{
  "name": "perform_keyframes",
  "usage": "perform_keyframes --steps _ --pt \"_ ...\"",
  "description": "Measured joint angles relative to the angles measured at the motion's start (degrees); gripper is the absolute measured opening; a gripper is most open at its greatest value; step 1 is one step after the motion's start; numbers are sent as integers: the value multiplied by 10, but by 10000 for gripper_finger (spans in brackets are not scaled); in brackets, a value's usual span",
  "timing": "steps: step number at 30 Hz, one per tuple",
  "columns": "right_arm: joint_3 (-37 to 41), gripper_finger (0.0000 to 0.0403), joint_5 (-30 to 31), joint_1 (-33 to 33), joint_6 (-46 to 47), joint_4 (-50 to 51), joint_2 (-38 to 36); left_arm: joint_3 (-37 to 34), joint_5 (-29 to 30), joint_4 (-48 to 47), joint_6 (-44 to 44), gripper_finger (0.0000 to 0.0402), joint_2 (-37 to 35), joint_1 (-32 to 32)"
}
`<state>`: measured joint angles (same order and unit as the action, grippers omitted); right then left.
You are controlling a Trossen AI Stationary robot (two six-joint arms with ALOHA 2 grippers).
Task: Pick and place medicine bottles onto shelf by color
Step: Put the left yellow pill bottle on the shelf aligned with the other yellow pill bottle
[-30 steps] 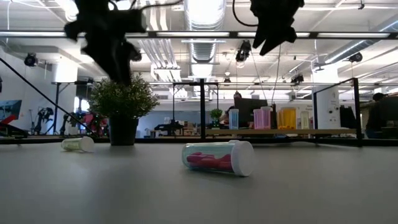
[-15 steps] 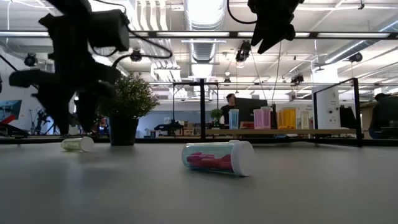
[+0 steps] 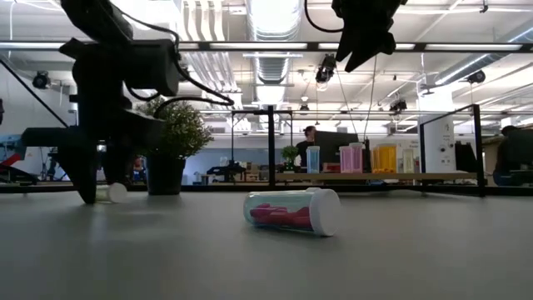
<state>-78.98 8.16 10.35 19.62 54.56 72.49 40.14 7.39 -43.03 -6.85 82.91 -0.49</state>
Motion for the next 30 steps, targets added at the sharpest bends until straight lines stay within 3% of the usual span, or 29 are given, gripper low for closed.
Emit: perform_keyframes --steps 8,21,26,30 --pt "0 224 0 0 0 0 0 7 -30 -9 89 201 18 -4" --pt "0 224 0 0 -4 1 0 27 -53 17 198 71 -15 -2" --pt "0 224 -18 0 -35 -8 -1 64 -49 80 228 70 -45 -3" --pt "0 224 -73 -7 -95 -64 0 105 -26 181 221 76 -67 -3"
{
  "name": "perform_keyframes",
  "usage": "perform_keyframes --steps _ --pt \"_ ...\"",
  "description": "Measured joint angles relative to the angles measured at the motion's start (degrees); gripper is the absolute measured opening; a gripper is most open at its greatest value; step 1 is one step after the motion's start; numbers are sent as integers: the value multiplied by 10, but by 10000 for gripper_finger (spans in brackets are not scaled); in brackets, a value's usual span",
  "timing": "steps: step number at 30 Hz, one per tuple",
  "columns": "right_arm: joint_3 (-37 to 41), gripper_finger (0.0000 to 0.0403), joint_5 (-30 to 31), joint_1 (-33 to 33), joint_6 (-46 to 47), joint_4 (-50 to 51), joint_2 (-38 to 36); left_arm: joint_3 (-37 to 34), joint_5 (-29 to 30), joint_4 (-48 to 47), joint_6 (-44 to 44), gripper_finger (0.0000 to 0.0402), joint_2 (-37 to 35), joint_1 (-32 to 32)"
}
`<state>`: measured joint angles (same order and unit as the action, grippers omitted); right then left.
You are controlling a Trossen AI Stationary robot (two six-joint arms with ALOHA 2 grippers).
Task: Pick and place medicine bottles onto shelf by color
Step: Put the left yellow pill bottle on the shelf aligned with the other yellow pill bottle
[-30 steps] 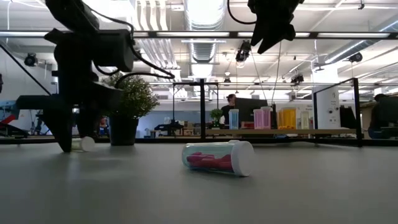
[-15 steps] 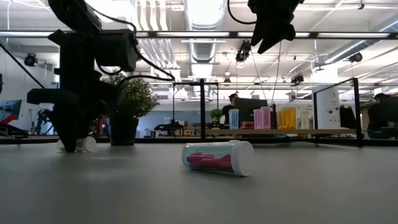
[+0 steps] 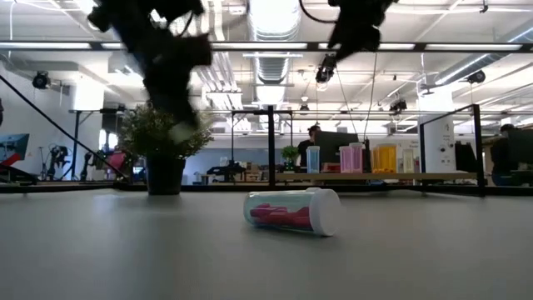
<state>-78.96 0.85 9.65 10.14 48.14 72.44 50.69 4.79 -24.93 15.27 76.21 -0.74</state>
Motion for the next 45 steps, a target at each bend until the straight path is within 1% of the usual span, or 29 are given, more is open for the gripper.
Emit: perform_keyframes --steps 4,7,12,19,22,26,34,42,45 --pt "0 224 -70 -16 -69 -101 0 55 40 80 -47 77 -4 0" --pt "0 224 -99 -27 -102 -163 0 102 58 108 -73 77 2 0" --pt "-1 224 -103 -40 -140 -202 1 164 62 109 -86 77 19 3" --pt "-3 224 -98 -40 -138 -228 1 208 62 112 -87 77 35 10" --pt "-3 224 -98 -40 -137 -248 5 219 62 115 -88 77 37 15" --pt "-3 224 -98 -40 -131 -274 16 221 62 151 -115 77 38 19" --pt "-17 220 -98 -40 -116 -278 24 220 62 155 -125 77 38 20" --pt "-24 169 -98 -40 -93 -274 24 219 62 175 -129 77 38 20" --pt "-24 162 -98 -40 -78 -269 24 219 62 180 -131 77 38 20"
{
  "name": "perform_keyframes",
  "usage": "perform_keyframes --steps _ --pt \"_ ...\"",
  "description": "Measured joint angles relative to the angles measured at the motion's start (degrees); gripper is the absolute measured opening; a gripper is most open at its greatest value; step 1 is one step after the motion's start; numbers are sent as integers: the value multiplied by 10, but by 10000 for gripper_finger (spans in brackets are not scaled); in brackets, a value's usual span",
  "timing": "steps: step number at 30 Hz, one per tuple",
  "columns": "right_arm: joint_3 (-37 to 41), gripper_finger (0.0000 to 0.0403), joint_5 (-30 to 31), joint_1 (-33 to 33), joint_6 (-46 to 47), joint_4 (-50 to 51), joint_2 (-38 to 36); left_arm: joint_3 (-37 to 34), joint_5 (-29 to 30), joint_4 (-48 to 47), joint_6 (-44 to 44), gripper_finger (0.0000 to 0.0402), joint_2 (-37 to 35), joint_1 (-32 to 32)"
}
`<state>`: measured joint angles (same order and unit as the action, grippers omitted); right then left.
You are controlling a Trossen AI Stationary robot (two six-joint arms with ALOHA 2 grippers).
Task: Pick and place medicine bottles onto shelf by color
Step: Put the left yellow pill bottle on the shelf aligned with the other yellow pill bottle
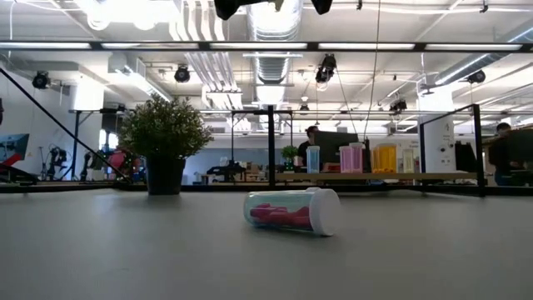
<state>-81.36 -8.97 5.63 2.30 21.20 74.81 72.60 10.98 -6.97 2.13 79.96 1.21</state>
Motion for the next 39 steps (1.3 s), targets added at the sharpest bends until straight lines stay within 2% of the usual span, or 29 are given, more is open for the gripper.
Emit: perform_keyframes --steps 10,20,25,28,33,39 --pt "0 174 0 0 8 9 0 -3 0 16 -1 77 -1 0" --pt "0 97 0 0 7 9 0 -4 0 20 5 77 -1 0" --pt "0 98 -1 0 18 8 -1 -2 -1 20 19 79 -1 0" --pt "-1 107 0 0 22 18 -4 -2 -2 21 20 96 -1 0" --pt "-31 104 2 15 21 84 -4 -3 -2 26 20 154 -1 0" --pt "-70 107 78 46 22 216 -4 -5 4 21 20 205 -2 0"
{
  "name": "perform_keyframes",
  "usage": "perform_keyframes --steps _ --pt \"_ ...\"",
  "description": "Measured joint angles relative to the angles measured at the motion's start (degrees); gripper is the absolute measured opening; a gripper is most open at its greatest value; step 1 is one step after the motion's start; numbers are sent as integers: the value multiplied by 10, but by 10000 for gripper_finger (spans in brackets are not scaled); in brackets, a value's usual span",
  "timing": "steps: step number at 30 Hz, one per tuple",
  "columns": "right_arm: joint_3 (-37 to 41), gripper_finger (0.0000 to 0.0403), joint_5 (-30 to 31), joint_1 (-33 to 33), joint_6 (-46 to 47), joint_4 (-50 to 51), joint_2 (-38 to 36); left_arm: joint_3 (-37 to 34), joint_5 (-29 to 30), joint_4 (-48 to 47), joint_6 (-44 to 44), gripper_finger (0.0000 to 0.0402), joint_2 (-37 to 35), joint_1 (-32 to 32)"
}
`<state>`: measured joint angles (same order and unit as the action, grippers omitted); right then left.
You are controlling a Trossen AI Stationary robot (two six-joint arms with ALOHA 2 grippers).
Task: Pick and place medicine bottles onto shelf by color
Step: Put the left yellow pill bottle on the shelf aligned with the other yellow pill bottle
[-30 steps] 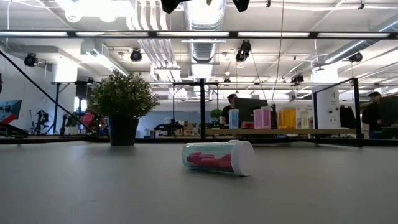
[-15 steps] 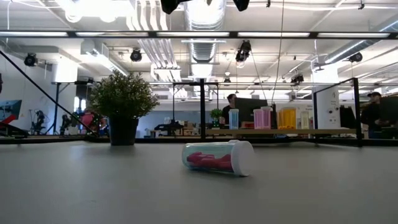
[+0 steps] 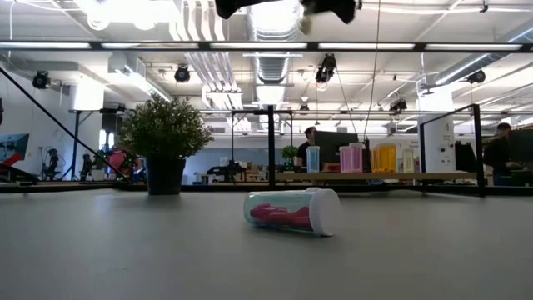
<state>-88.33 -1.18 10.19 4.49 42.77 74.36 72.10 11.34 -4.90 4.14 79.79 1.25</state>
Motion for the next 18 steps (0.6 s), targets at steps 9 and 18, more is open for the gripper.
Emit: perform_keyframes --steps 9,18 --pt "34 106 72 25 13 120 -29 -2 22 -4 1 210 0 0" --pt "201 110 204 42 166 127 -131 -2 39 -4 15 210 0 -1"
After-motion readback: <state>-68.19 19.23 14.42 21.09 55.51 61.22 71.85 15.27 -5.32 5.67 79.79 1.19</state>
